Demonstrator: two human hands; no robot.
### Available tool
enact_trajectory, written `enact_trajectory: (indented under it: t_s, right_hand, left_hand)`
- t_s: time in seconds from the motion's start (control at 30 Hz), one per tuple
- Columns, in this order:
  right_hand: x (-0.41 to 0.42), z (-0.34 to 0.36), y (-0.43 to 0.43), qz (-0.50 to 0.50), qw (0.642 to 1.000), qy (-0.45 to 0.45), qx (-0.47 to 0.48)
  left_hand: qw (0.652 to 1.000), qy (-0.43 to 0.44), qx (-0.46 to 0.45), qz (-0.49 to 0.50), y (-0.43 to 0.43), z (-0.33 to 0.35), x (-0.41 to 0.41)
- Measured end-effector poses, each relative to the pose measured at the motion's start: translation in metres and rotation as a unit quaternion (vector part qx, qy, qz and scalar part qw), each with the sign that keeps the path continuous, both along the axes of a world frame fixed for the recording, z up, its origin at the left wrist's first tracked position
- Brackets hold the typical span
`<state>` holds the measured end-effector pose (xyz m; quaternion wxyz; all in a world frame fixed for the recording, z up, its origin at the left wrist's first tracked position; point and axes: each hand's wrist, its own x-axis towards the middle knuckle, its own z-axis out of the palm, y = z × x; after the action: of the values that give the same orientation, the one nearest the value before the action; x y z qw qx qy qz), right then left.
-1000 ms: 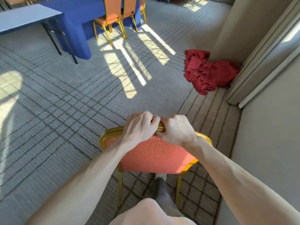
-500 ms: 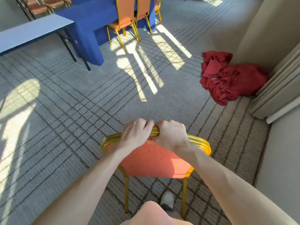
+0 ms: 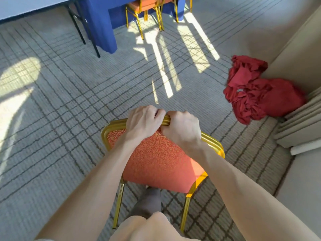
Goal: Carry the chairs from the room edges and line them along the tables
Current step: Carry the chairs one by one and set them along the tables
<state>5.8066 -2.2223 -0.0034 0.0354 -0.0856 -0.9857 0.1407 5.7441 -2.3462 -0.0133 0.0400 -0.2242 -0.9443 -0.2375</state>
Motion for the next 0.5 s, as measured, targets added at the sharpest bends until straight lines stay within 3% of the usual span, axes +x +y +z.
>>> enact_trajectory:
  t_s: [0.33,0.5]
  right_hand:
    - [-0.150,-0.010,0.085,-0.015,0.999,-0.042,-0.021]
    - [-0.234,-0.007,0.121,-0.013,0.994,-0.098,-0.046]
  left_hand:
    - [0.999,0.018,-0.026,0.005,0.084,-0.017,-0.150]
    - [0.998,-0.051,-0.015,-0.022,0.123,-0.016,-0.234]
